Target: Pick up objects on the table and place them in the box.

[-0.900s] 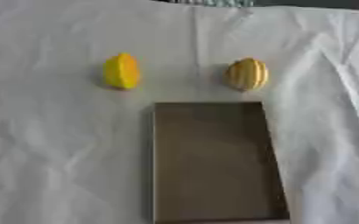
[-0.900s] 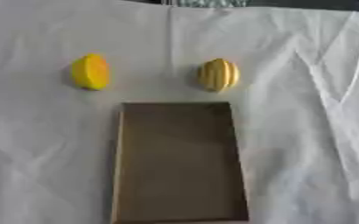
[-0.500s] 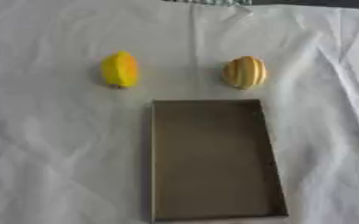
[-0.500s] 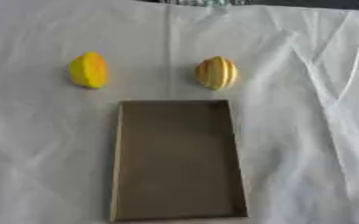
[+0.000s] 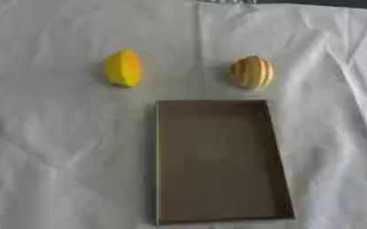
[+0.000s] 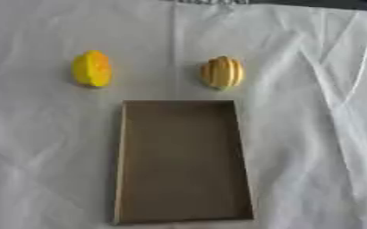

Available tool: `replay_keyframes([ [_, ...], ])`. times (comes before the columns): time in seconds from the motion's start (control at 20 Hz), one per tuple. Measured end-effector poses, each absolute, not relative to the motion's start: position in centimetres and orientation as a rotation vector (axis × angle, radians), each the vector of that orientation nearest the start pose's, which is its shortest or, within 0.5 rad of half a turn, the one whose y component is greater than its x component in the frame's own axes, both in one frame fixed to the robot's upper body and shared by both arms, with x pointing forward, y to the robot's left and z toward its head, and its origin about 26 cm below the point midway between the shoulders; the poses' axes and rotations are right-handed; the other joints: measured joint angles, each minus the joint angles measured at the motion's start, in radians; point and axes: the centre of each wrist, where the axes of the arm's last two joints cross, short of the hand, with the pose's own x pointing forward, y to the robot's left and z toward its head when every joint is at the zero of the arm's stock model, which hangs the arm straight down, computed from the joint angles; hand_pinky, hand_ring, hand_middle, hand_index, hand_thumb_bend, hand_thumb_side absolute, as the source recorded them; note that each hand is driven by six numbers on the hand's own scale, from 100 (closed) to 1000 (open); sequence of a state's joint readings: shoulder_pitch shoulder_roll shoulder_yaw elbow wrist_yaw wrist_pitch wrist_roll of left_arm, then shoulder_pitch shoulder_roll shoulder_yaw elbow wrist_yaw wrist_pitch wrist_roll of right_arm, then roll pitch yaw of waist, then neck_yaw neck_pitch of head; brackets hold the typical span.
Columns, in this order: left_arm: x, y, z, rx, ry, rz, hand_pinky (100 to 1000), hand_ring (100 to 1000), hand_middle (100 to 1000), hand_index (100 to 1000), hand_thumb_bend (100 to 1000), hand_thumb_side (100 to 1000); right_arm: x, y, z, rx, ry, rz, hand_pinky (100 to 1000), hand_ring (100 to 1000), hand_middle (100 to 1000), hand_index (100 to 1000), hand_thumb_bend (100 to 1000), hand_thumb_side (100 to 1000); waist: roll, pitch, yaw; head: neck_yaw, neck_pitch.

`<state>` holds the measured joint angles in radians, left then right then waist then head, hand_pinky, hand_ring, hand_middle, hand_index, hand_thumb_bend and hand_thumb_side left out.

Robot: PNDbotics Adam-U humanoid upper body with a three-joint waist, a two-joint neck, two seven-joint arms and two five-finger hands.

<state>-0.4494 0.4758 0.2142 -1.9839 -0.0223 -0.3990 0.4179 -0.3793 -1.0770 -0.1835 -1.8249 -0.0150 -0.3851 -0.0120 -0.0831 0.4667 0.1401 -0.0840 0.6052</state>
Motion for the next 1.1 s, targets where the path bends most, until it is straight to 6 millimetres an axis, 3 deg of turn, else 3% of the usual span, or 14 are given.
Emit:
replay_keyframes([
  [0.25,30.1,31.7,28.0,-0.578,3.262,-0.132,832,923,718,836,100,561,29.8,-41.2,33.2,1.323,2.788,-1.632,896,1000,859,867,100,271,-0.01,0.002,0.014,-0.019,-0.001],
  [0.4,30.1,31.7,28.0,-0.584,3.273,-0.16,832,924,718,835,100,563,29.9,-41.1,32.2,1.367,2.644,-1.782,900,1000,858,869,100,304,-0.011,0.007,0.016,-0.027,-0.003],
  [0.65,30.1,31.6,28.0,-0.589,3.278,-0.167,832,919,711,833,100,556,29.9,-40.0,31.5,1.319,2.529,-1.92,909,1000,859,876,100,368,-0.01,0.007,0.02,-0.033,-0.004],
  [1.1,30.2,31.3,28.1,-0.555,3.284,-0.146,834,922,715,831,100,559,30.1,-39.2,31.2,1.221,2.398,-2.122,924,1000,870,904,100,398,-0.006,0.009,0.027,-0.033,-0.004],
])
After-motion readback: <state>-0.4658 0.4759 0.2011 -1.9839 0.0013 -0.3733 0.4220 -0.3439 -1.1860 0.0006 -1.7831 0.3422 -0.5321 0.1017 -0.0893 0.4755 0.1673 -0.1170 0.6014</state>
